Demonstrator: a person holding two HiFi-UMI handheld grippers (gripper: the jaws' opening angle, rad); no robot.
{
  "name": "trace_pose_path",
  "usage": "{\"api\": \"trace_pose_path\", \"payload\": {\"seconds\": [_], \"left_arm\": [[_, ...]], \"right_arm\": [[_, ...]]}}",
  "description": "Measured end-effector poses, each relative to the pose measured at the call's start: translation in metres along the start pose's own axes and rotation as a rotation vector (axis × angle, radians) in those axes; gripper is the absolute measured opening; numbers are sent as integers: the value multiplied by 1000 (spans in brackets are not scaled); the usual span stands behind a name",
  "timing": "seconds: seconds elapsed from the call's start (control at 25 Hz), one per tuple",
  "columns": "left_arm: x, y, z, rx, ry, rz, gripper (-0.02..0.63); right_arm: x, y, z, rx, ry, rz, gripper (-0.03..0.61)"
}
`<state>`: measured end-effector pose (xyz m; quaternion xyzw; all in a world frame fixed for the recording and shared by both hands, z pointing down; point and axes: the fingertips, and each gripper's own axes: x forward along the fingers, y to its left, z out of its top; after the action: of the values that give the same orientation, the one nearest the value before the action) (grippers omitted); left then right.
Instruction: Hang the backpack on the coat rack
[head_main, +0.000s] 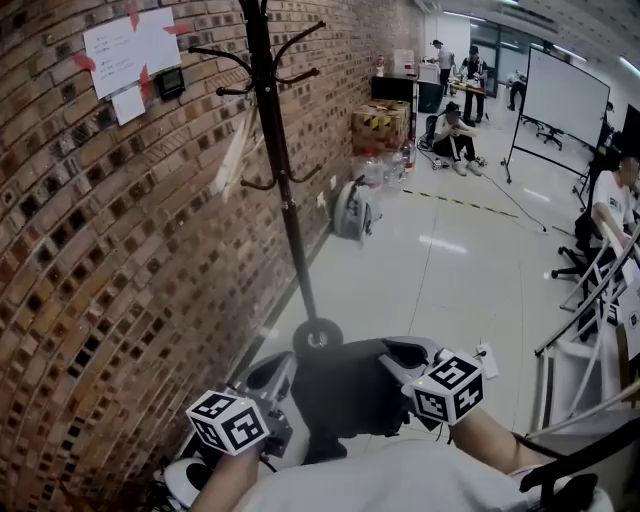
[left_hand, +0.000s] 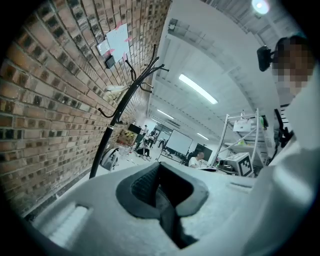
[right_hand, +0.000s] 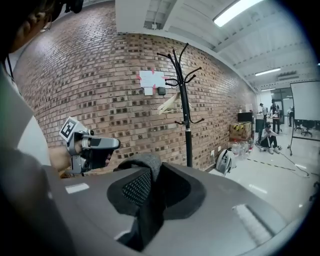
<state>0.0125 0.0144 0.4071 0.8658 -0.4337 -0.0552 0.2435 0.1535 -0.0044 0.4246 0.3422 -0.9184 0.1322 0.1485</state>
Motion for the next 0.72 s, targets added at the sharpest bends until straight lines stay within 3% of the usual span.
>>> {"api": "trace_pose_path", "payload": {"seconds": [0.2, 0.72], "left_arm": [[36, 42, 11, -32, 19, -21, 2], [116, 161, 89, -61, 23, -21, 2]], "right_arm": [[36, -25, 9, 30, 9, -14, 51], [157, -97, 73, 21, 31, -47, 51]]}}
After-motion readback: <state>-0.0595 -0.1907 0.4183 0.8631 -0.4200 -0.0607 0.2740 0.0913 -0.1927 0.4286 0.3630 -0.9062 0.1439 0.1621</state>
